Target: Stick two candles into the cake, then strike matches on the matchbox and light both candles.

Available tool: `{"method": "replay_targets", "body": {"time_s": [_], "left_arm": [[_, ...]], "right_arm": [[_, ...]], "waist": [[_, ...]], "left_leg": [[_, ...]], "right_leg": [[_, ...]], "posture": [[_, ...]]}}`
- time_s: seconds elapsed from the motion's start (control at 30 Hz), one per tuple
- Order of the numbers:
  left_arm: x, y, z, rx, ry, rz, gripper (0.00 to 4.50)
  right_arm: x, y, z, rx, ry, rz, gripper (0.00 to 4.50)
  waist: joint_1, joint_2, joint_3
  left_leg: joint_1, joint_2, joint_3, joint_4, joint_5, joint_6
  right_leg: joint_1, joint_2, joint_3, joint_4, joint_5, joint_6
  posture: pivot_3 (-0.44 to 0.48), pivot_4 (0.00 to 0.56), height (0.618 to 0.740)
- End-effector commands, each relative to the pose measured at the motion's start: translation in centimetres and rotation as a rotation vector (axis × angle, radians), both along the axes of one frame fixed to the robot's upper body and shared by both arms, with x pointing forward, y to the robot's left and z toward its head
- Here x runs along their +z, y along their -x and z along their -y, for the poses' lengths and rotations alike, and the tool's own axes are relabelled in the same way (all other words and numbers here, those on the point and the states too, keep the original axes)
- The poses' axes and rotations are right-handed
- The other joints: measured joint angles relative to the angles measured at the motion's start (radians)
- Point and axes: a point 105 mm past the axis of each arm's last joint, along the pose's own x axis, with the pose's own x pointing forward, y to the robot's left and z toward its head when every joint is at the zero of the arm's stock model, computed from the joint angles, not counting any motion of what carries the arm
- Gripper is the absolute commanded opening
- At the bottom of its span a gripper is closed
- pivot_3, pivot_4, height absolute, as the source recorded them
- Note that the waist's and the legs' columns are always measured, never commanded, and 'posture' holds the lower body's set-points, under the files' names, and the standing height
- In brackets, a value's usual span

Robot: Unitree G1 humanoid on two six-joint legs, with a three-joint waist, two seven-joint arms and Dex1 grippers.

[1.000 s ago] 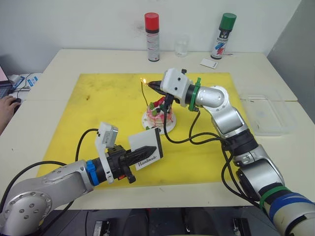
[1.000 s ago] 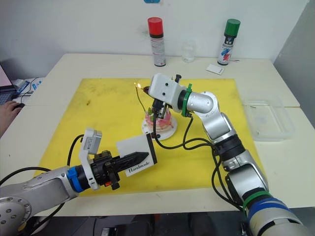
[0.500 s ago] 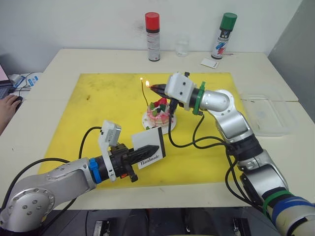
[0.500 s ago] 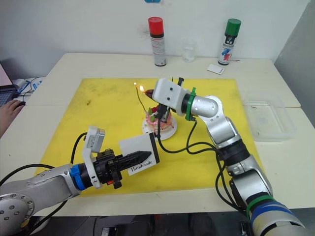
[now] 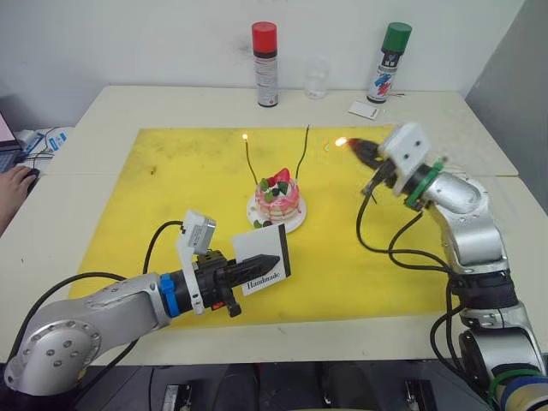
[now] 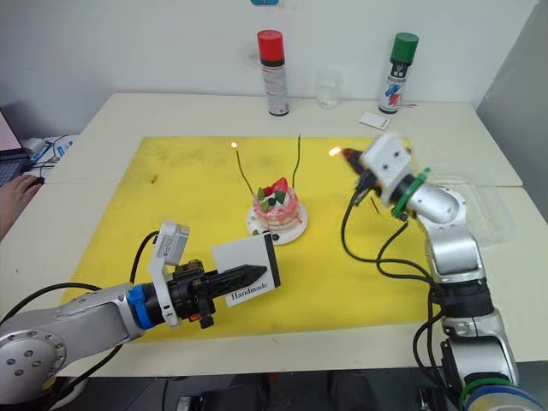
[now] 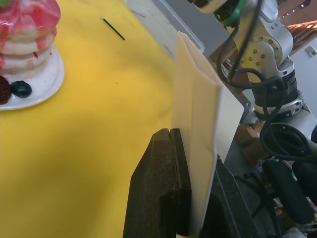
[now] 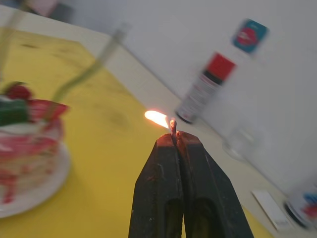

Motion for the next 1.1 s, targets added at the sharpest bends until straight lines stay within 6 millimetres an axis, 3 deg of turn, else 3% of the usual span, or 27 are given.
{"method": "replay_targets", "body": {"time_s": [0.03, 0.2, 0.43, 0.53, 0.77, 0.9, 0.97, 1.03, 1.1], "left_arm": [[0.3, -0.1, 0.4, -0.025, 0.013, 0.023, 0.00], [0.3, -0.2, 0.5, -0.034, 0.013, 0.028, 0.00], [0.3, 0.0, 0.6, -0.038, 0.015, 0.027, 0.00], [0.4, 0.1, 0.6, -0.038, 0.016, 0.027, 0.00], [0.5, 0.3, 0.9, -0.043, 0.019, 0.025, 0.00], [0.5, 0.4, 1.2, -0.051, 0.022, 0.025, 0.00], [0.5, 0.4, 1.1, -0.052, 0.021, 0.023, 0.00], [0.5, 0.5, 1.1, -0.054, 0.018, 0.019, 0.00], [0.5, 0.6, 1.1, -0.057, 0.016, 0.017, 0.00]], "right_arm": [[0.4, -1.2, 5.9, -0.296, -0.061, 0.013, 0.04], [-1.2, -2.1, 13.0, -0.653, -0.217, -0.087, 0.04], [-3.7, -2.1, 15.1, -0.773, -0.335, -0.216, 0.04], [-3.5, -2.1, 15.4, -0.775, -0.352, -0.201, 0.62], [-2.3, -2.0, 16.0, -0.794, -0.353, -0.140, 3.06], [-0.7, -2.3, 14.2, -0.690, -0.410, -0.057, 4.45], [0.2, -2.5, 12.3, -0.593, -0.430, -0.033, 4.45], [-0.2, -2.9, 7.5, -0.376, -0.383, -0.074, 4.45], [-0.9, -2.7, 4.8, -0.260, -0.334, -0.104, 4.45]], "waist": [[0.000, 0.000, 0.000], [-0.002, 0.000, 0.000], [-0.014, 0.000, 0.000], [-0.013, 0.000, 0.000], [-0.013, 0.000, 0.000], [-0.014, 0.000, 0.000], [-0.015, 0.000, 0.000], [-0.017, 0.000, 0.000], [-0.020, 0.001, 0.000]], "left_leg": [[0.000, 0.000, 0.000, 0.000, 0.000, 0.000], [0.000, 0.000, 0.001, 0.000, 0.000, 0.000], [0.000, 0.000, 0.002, -0.001, 0.000, 0.000], [0.000, 0.000, 0.002, -0.001, 0.000, 0.000], [0.000, 0.000, 0.002, -0.001, 0.000, 0.000], [0.000, 0.000, 0.002, -0.001, 0.000, 0.000], [0.000, 0.000, 0.002, -0.001, 0.000, 0.000], [0.000, 0.000, 0.002, -0.001, 0.000, 0.000], [0.000, 0.000, 0.002, -0.001, 0.000, 0.000]], "right_leg": [[0.000, 0.000, 0.000, 0.000, 0.000, 0.000], [0.000, 0.000, 0.001, 0.000, 0.000, 0.000], [-0.001, 0.000, 0.002, 0.000, 0.000, 0.000], [-0.001, 0.000, 0.002, 0.000, 0.000, 0.000], [-0.001, 0.000, 0.002, 0.000, 0.000, 0.000], [-0.001, 0.000, 0.002, 0.000, 0.000, 0.000], [-0.001, 0.000, 0.002, 0.000, 0.000, 0.000], [-0.001, 0.000, 0.002, 0.000, 0.000, 0.000], [-0.001, 0.001, 0.002, 0.000, 0.000, 0.000]], "posture": [[0.000, 0.150, 0.740], [0.000, 0.150, 0.740], [0.000, 0.150, 0.740], [0.000, 0.150, 0.740], [0.000, 0.150, 0.740], [0.000, 0.150, 0.740], [0.000, 0.150, 0.740], [0.000, 0.150, 0.740], [0.000, 0.150, 0.740]]}}
